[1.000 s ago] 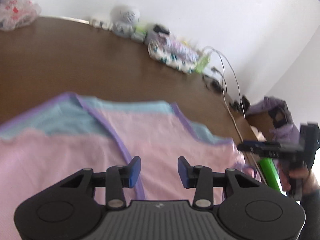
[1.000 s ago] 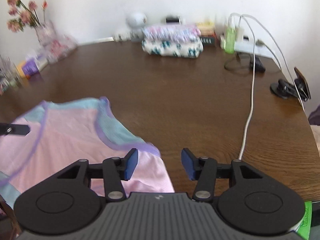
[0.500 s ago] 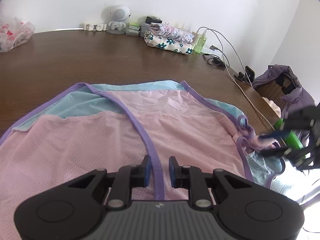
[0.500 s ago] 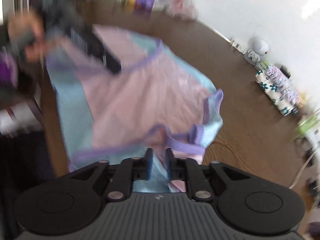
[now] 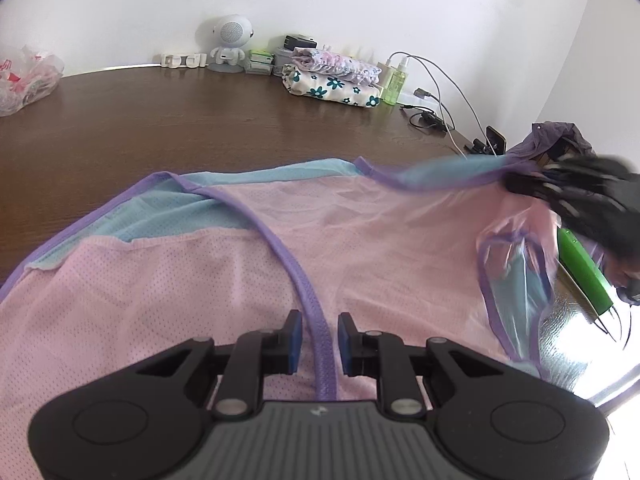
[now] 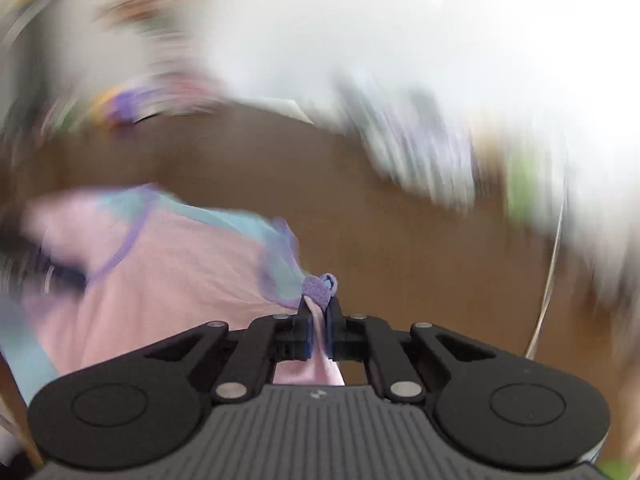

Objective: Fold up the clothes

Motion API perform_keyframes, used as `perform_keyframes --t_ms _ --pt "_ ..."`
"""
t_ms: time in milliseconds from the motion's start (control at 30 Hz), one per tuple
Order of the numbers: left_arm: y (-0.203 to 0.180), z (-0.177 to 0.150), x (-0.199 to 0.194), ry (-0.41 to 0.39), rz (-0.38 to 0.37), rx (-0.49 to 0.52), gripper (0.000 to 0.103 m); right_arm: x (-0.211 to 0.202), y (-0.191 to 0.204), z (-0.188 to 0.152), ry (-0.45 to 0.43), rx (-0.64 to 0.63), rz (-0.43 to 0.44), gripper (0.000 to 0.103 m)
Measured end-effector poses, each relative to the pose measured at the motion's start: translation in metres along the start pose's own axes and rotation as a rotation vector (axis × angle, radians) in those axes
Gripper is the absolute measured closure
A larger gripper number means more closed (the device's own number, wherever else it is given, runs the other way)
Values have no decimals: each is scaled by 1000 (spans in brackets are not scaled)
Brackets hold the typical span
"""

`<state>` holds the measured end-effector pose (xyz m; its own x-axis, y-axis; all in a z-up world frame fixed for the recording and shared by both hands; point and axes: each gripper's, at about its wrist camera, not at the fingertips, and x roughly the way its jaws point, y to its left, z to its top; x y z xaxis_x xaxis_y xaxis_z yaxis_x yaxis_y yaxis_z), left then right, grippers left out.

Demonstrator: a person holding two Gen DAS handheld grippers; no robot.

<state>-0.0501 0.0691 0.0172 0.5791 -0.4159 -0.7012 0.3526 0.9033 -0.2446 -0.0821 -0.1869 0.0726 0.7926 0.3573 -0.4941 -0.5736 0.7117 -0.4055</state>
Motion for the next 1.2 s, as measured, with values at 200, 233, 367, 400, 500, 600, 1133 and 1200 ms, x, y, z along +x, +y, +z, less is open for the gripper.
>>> perform_keyframes --t_ms 200,233,367,400,500,600,1133,1200 --pt "0 0 0 -7 6 -2 86 -7 87 -4 174 -374 285 65" --pt "0 0 0 -8 4 -7 86 -10 77 -4 174 -304 307 65" --pt "2 -1 0 -15 -2 -28 85 -25 7 7 67 52 384 49" --pt "3 -1 0 -18 -4 -31 85 -23 -12 8 48 134 390 47" --pt "2 -4 -1 -27 -3 -12 85 14 -58 8 108 283 356 46" --pt "-1 -3 0 -20 9 2 85 68 -77 8 189 321 413 46" --pt "-10 -2 1 -4 39 64 85 -18 -105 -47 325 629 -239 96" --pt "-11 -2 2 -2 40 68 85 -35 -95 -64 373 692 -284 87"
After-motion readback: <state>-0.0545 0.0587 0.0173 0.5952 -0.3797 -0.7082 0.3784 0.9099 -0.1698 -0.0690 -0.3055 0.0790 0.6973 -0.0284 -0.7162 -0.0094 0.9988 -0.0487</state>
